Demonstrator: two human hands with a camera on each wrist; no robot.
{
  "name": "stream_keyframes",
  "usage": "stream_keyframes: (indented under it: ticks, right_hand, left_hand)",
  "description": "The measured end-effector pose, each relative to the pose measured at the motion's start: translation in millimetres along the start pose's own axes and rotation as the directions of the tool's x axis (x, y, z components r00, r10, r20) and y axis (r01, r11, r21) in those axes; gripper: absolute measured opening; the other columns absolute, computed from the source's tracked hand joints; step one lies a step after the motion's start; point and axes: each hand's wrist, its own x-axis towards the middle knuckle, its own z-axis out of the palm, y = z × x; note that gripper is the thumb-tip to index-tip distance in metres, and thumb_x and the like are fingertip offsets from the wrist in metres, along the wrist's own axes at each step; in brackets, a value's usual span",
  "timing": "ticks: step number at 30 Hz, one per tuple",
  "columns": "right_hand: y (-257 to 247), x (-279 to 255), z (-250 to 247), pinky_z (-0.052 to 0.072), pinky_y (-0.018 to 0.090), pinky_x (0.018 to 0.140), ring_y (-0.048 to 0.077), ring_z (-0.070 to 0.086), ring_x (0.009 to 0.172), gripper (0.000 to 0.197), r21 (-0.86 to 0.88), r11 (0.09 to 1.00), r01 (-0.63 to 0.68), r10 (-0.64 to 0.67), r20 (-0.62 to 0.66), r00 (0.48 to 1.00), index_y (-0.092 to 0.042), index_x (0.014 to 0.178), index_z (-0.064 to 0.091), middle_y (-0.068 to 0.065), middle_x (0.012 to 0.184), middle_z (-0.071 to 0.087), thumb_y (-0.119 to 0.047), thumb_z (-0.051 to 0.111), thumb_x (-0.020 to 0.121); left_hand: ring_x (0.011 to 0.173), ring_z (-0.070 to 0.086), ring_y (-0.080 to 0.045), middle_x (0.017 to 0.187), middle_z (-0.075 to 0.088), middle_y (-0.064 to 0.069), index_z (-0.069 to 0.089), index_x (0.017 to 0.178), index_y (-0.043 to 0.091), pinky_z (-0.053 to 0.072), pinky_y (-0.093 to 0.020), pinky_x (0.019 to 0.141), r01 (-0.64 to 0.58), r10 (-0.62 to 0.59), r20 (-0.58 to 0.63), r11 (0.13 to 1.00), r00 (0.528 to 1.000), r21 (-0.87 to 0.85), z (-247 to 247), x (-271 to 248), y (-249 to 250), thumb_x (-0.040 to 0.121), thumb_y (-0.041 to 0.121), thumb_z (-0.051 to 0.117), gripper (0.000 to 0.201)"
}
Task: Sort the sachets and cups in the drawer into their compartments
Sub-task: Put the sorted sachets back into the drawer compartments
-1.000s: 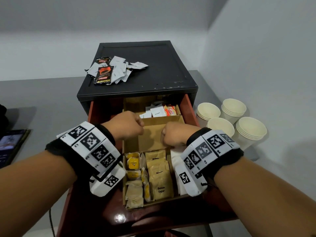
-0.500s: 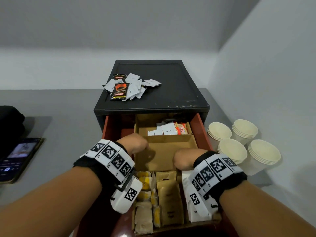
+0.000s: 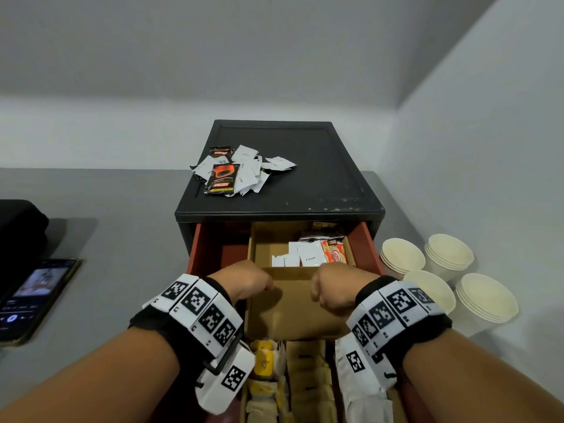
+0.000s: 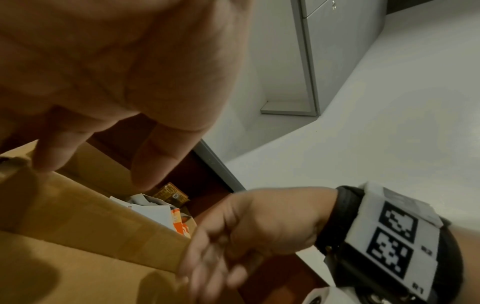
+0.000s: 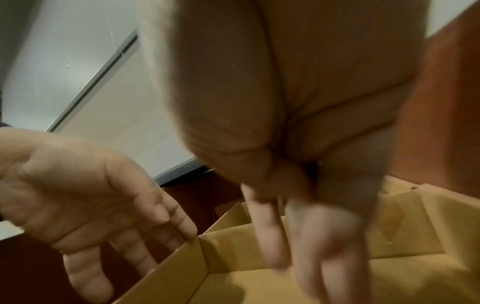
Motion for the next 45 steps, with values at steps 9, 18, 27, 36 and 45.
stream_keyframes:
  ticks: [9, 18, 27, 36, 45]
  right_hand:
    - [1.9, 40.8, -4.9, 0.039, 0.033, 0.100, 0.029, 0.046, 0.123, 0.041, 0.383, 0.920, -0.080, 0.247, -0.412, 0.877, -0.014, 0.131, 0.049, 0.013, 0.134, 0.047, -0.020, 0.054, 0.091]
    - [-6.8, 79.6, -13.5, 0.044, 0.038, 0.093, 0.032, 0.052, 0.117, 0.043, 0.188, 0.954, -0.234, 0.282, -0.298, 0.912, -0.013, 0.128, 0.047, 0.014, 0.134, 0.043, -0.023, 0.058, 0.089]
    - [10.2, 71.2, -24.7, 0.043, 0.026, 0.071, 0.025, 0.063, 0.096, 0.018, 0.254, 0.949, -0.187, 0.280, -0.405, 0.870, -0.005, 0.102, 0.062, 0.011, 0.106, 0.065, -0.007, 0.046, 0.094]
    - [22.5, 50.8, -31.9, 0.050, 0.026, 0.073, 0.017, 0.056, 0.080, 0.022, 0.568, 0.821, -0.051, 0.252, -0.282, 0.926, -0.008, 0.116, 0.055, 0.008, 0.095, 0.060, -0.014, 0.044, 0.097]
    - [-19.4, 81.4, -30.1, 0.044, 0.035, 0.093, 0.025, 0.056, 0.105, 0.028, 0.427, 0.903, 0.043, 0.053, -0.210, 0.976, -0.012, 0.111, 0.060, 0.010, 0.114, 0.061, -0.026, 0.039, 0.100]
  left_hand:
    - [0.110, 0.055, -0.029, 0.134, 0.040, -0.010, 0.047, 0.131, 0.021, 0.049, -0.039, 0.096, -0.167, 0.127, -0.139, 0.929, 0.982, -0.330, -0.9, 24.9, 11.1, 0.080, 0.014, 0.062, 0.054]
    - [0.091, 0.063, -0.024, 0.097, 0.060, -0.006, 0.052, 0.112, 0.017, 0.054, -0.039, 0.086, -0.249, 0.208, -0.138, 0.804, 0.968, -0.540, -1.2, 34.3, 13.8, 0.086, 0.003, 0.058, 0.030]
    - [0.087, 0.054, -0.018, 0.088, 0.055, -0.003, 0.055, 0.115, 0.014, 0.048, -0.034, 0.079, -0.226, 0.203, -0.107, 0.772, 0.973, -0.593, -9.6, 49.6, 8.5, 0.089, 0.004, 0.057, 0.028]
    - [0.078, 0.055, -0.009, 0.092, 0.060, -0.002, 0.055, 0.118, 0.011, 0.038, -0.019, 0.057, -0.218, 0.222, -0.073, 0.743, 0.972, -0.633, -7.1, 46.7, 7.8, 0.092, 0.010, 0.055, 0.026]
    - [0.075, 0.056, -0.018, 0.089, 0.057, -0.010, 0.054, 0.108, 0.010, 0.047, -0.025, 0.055, -0.183, 0.157, -0.100, 0.724, 0.983, -0.665, -6.7, 46.6, 4.3, 0.092, -0.002, 0.048, 0.021]
